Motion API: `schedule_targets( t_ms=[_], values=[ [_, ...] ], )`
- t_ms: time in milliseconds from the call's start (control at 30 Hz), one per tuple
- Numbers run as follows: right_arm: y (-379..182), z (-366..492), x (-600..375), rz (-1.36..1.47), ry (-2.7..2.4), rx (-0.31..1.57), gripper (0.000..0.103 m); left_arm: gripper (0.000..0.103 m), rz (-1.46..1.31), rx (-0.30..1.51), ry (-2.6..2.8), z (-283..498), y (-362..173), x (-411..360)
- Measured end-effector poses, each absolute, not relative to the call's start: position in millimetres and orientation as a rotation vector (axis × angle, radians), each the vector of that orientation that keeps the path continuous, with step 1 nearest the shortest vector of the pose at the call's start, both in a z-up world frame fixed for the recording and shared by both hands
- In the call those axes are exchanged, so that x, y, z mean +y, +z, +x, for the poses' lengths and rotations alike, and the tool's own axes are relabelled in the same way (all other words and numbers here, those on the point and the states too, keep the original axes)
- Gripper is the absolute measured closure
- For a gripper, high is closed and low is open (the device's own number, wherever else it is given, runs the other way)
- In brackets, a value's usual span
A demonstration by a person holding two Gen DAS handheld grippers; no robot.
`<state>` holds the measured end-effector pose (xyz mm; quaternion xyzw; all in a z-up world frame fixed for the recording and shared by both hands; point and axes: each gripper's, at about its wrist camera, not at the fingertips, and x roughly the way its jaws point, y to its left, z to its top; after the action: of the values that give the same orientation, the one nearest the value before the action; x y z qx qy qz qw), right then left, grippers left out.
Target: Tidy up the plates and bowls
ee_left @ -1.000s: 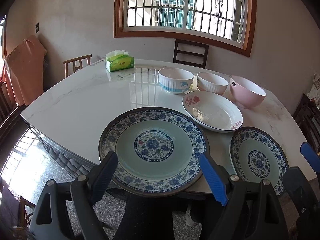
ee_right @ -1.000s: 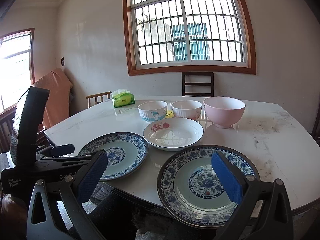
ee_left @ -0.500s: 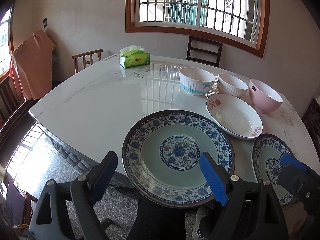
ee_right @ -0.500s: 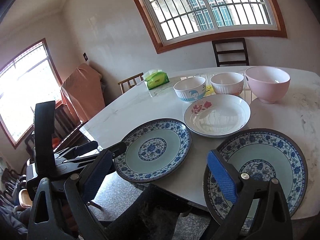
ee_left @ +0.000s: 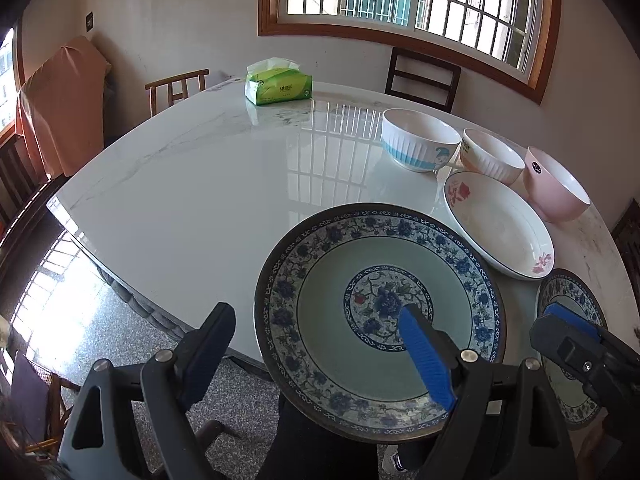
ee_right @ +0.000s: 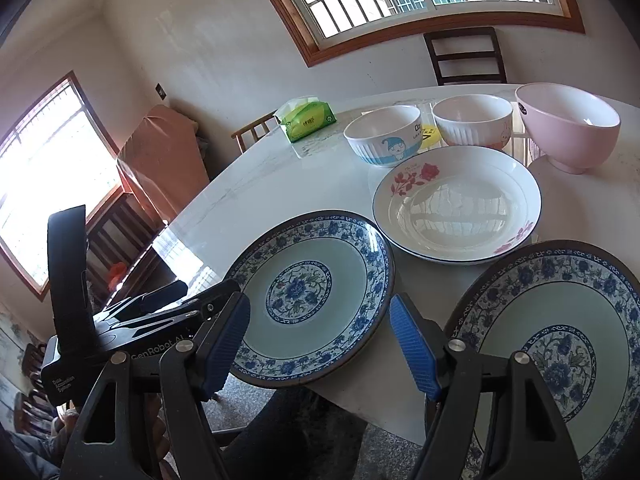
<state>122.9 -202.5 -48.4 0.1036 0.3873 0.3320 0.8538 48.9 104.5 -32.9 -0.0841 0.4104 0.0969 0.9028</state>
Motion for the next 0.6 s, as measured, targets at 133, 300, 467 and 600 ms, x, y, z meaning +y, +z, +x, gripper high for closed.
schedule_targets(
  t_ms=[133, 300, 467, 600],
  values=[
    [-57.7, 133.3, -199.6, 0.227, 0.683, 0.855, 0.033, 0.017, -0.188, 0.873, 0.201, 55.0, -38.3, 110.9],
    [-65.8, 141.1, -196.8, 0.231, 0.665, 0.888, 0.033, 0.017, -0.205, 0.91, 0.196, 63.1, -46.1, 116.3],
    [-71.5, 152.0, -189.1, 0.227, 0.657, 0.921, 0.033, 0.017, -0.209, 0.94, 0.19, 69.7, -52.5, 119.1],
    [-72.5, 156.0, -182.4, 0.214, 0.643, 0.93, 0.033, 0.017, -0.211, 0.951, 0.195, 71.8, -56.3, 122.3]
  ],
)
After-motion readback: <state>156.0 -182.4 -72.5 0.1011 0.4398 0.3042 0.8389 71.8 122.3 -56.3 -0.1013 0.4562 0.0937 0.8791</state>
